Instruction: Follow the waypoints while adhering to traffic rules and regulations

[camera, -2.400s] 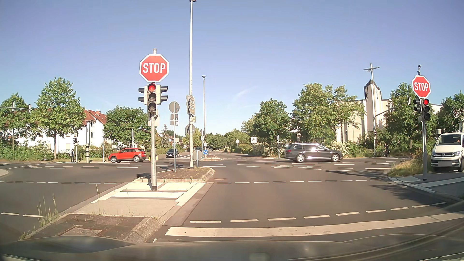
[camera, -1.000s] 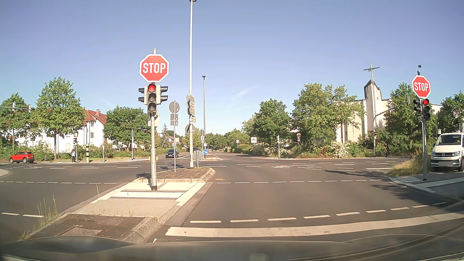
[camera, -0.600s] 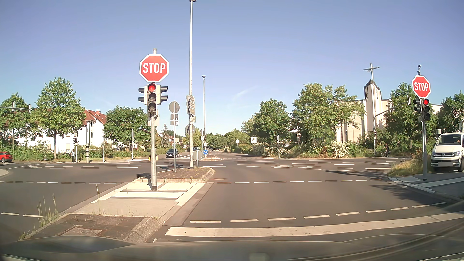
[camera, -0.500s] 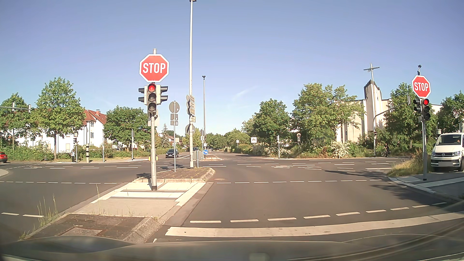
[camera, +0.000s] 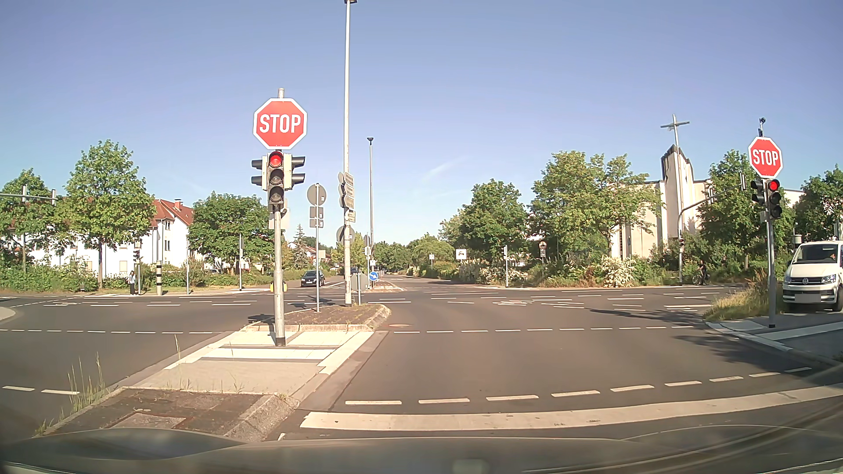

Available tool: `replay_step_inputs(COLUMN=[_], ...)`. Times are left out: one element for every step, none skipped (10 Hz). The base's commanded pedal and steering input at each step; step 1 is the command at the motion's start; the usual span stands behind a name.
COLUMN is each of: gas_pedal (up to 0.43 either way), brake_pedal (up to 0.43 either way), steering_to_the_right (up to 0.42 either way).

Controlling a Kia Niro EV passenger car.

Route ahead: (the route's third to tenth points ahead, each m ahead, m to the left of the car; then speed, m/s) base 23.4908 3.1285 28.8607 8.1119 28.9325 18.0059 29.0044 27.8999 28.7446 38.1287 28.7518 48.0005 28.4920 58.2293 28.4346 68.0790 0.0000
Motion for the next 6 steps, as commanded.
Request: replay_step_inputs(gas_pedal=[0.000,0.000,0.000,0.000,0.000,0.000], brake_pedal=[0.305,0.305,0.305,0.305,0.305,0.305], steering_to_the_right=[0.012,0.012,0.012,0.012,0.012,0.012])
